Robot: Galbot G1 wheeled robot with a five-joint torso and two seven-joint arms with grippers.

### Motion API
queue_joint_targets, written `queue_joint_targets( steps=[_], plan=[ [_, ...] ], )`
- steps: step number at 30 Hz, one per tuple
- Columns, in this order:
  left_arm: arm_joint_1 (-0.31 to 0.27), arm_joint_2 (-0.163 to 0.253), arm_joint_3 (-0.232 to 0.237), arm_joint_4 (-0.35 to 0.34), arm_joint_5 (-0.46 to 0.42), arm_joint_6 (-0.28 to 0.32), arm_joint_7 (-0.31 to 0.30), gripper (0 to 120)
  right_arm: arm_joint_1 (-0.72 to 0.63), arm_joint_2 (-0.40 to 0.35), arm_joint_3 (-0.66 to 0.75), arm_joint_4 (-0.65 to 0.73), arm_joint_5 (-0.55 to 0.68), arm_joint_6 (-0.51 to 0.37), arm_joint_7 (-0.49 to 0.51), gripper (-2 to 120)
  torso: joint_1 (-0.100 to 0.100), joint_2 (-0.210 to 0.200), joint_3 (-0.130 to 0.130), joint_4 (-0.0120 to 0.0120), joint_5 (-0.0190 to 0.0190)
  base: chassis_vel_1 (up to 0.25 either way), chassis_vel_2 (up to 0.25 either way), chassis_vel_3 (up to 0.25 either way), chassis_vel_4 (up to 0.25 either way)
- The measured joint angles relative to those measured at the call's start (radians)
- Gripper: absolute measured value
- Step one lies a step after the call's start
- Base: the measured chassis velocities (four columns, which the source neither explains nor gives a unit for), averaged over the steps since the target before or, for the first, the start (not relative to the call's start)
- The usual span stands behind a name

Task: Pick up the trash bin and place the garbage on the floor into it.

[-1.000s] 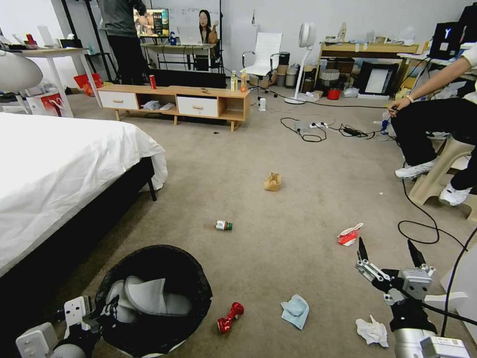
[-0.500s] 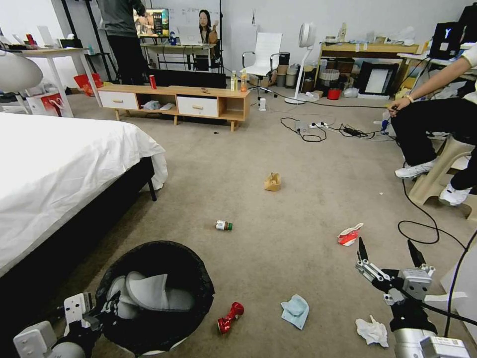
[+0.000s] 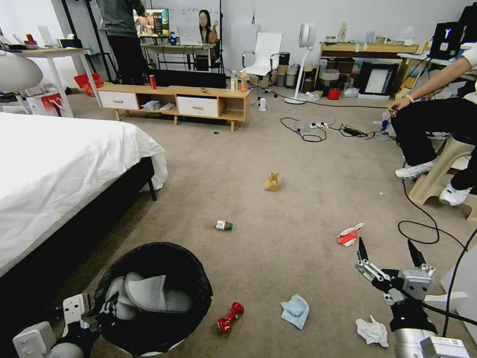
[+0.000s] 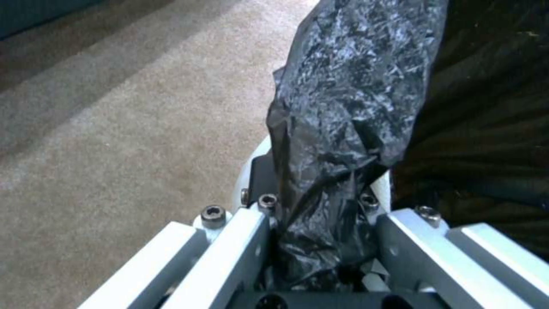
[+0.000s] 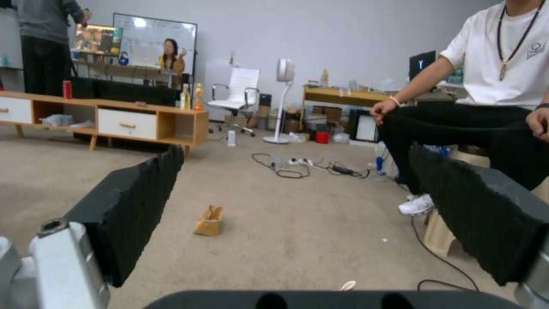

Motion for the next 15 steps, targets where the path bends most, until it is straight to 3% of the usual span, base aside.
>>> queue_joint_targets(
  steps=[15],
  plan=[
    [0.009, -0.002, 0.004, -0.016, -0.001, 0.0, 0.006, 7, 0.0, 0.0, 0.0, 0.0, 0.0, 0.0, 0.0, 100, 0.0, 0.0, 0.0, 0.0, 0.0, 0.0, 0.0, 0.0, 0.0]
  ],
)
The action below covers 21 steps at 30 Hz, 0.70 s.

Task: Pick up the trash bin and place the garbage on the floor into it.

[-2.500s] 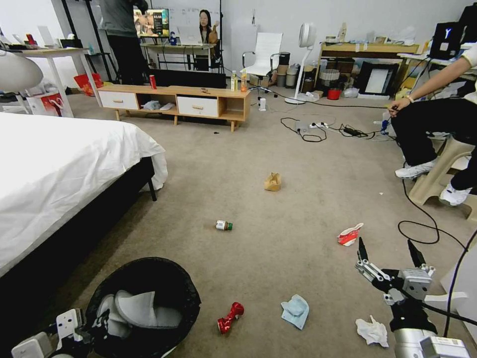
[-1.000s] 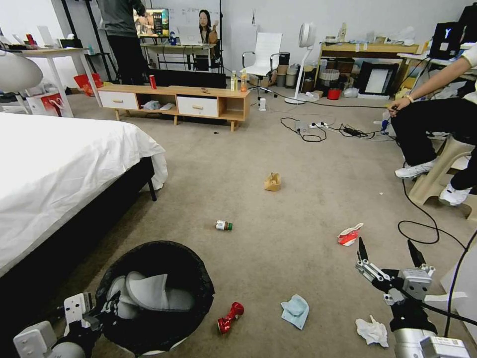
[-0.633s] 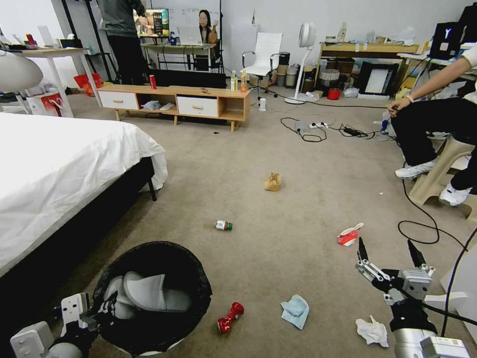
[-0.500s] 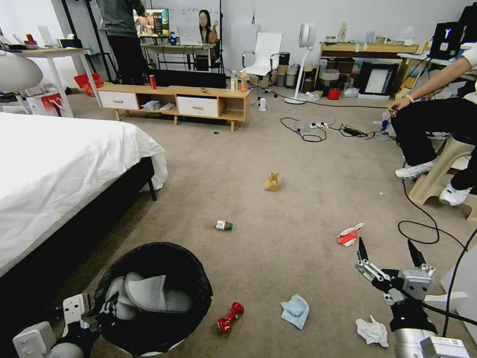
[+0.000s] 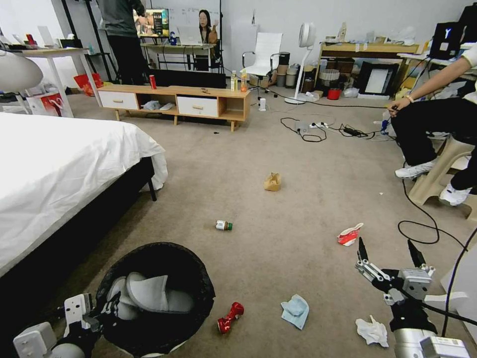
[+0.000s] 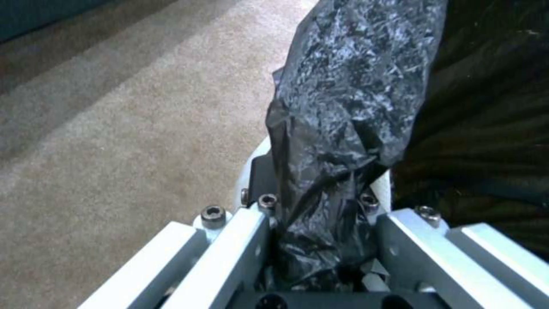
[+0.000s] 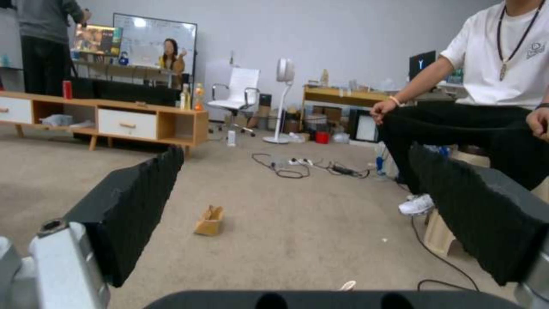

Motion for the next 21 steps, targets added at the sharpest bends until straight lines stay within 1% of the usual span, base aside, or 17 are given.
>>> queue_joint_targets(
  steps=[21],
  plan=[
    [0.003, -0.001, 0.003, -0.003, 0.005, -0.005, 0.008, 7, 0.0, 0.0, 0.0, 0.0, 0.0, 0.0, 0.0, 100, 0.0, 0.0, 0.0, 0.0, 0.0, 0.0, 0.0, 0.0, 0.0]
  ],
)
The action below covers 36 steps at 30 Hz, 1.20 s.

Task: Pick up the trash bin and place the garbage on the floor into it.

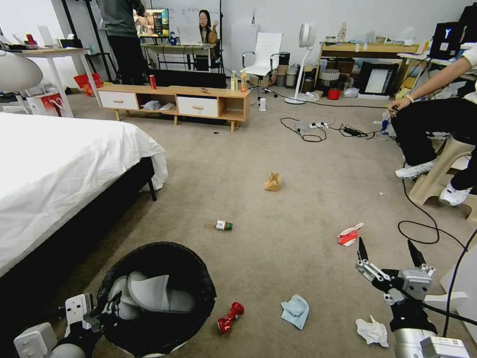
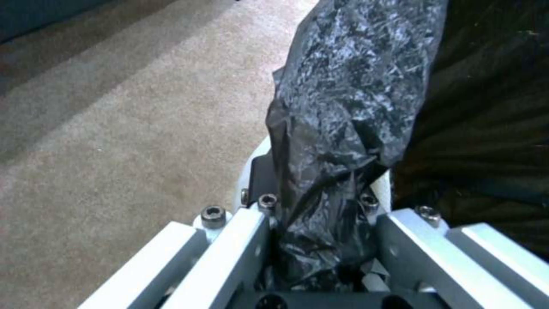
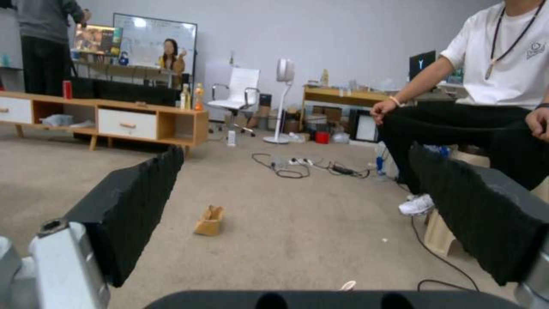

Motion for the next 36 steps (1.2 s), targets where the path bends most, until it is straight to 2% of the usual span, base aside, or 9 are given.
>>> queue_joint_targets(
  steps=[21, 36],
  plan=[
    [-0.024, -0.004, 0.014, 0.024, 0.012, 0.0, 0.005, 7, 0.0, 0.0, 0.0, 0.0, 0.0, 0.0, 0.0, 100, 0.0, 0.0, 0.0, 0.0, 0.0, 0.0, 0.0, 0.0, 0.0],
    [-0.035, 0.023, -0.008, 0.053, -0.029, -0.006, 0.001, 7, 0.0, 0.0, 0.0, 0.0, 0.0, 0.0, 0.0, 100, 0.0, 0.0, 0.0, 0.0, 0.0, 0.0, 0.0, 0.0, 0.0]
  ],
)
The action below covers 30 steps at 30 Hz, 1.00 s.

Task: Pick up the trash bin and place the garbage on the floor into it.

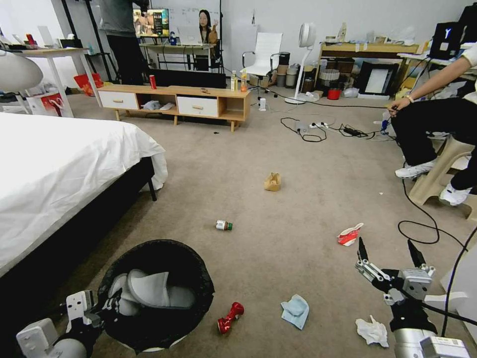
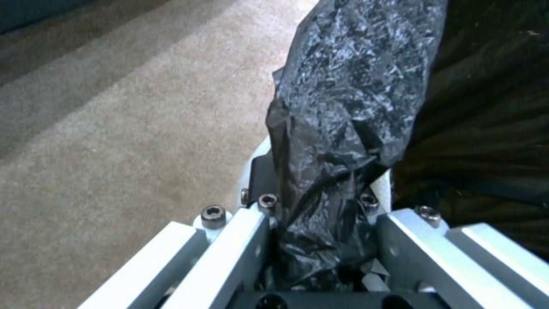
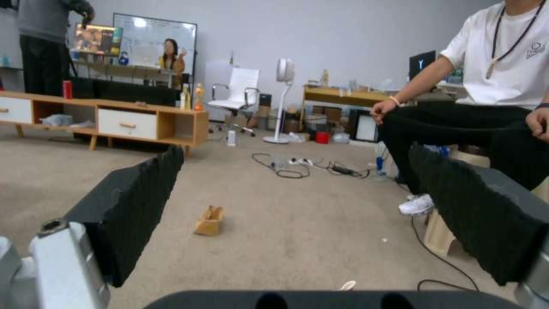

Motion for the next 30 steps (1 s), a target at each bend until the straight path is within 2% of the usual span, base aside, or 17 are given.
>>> queue_joint_targets(
  steps=[14, 30],
  plan=[
    [-0.02, 0.0, 0.002, 0.056, 0.017, 0.0, -0.003, 7, 0.0, 0.0, 0.0, 0.0, 0.0, 0.0, 0.0, 100, 0.0, 0.0, 0.0, 0.0, 0.0, 0.0, 0.0, 0.0, 0.0],
    [-0.023, -0.002, -0.008, 0.061, 0.02, 0.0, -0.004, 7, 0.0, 0.0, 0.0, 0.0, 0.0, 0.0, 0.0, 100, 0.0, 0.0, 0.0, 0.0, 0.0, 0.0, 0.0, 0.0, 0.0]
  ],
)
